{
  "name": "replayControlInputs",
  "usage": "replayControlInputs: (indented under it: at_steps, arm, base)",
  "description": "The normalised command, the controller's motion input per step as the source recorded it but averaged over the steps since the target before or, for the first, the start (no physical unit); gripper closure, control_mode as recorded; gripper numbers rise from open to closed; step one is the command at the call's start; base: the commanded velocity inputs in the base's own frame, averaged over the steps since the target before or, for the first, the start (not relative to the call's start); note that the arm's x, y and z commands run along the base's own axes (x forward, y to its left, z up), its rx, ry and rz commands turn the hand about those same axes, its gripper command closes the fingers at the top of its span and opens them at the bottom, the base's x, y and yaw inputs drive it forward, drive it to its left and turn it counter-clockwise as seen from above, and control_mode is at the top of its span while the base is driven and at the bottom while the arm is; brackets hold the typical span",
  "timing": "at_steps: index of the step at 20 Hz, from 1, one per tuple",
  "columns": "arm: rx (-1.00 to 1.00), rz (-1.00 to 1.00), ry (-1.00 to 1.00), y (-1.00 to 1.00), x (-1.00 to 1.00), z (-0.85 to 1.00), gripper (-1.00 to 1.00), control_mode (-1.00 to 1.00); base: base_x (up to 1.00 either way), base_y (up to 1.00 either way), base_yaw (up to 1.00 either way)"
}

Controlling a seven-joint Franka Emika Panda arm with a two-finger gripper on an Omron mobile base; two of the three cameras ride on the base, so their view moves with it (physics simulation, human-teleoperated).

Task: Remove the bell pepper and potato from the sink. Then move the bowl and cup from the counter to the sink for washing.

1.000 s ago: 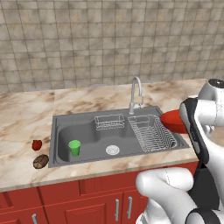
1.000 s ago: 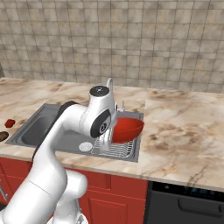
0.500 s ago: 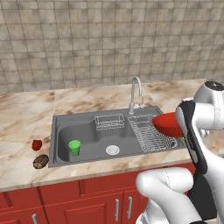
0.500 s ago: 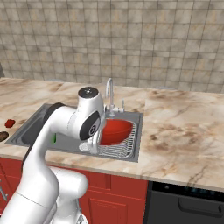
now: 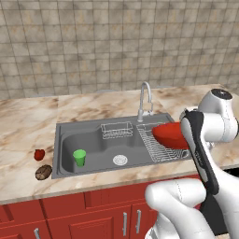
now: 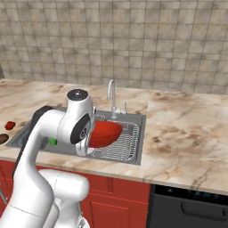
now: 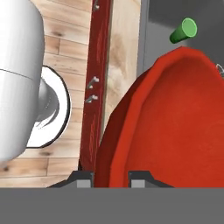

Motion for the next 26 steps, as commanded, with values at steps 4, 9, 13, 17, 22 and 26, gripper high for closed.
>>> replayControlInputs:
  at_steps: [4,9,13,17,22,26]
  arm:
    - [0.05,0.05,0.00,0.42,-0.07,0.09,1.00,-1.00]
    - [0.04,0.04,0.00,0.45,-0.03,0.09,1.00,-1.00]
    - [0.04,0.04,0.01,0.46,-0.01,0.06,1.00,-1.00]
    - [0.04,0.01,0.04,0.47,0.00,0.01,1.00,-1.00]
    - [0.03,0.00,0.10,0.40,0.04,0.00,1.00,-1.00]
    - [0.04,0.00,0.15,0.37,0.12,0.00,1.00,-1.00]
  base:
    - [0.00,0.00,0.00]
    - [0.00,0.00,0.00]
    - [0.00,0.00,0.00]
    - [0.00,0.00,0.00]
    - [0.00,0.00,0.00]
    - [0.00,0.00,0.00]
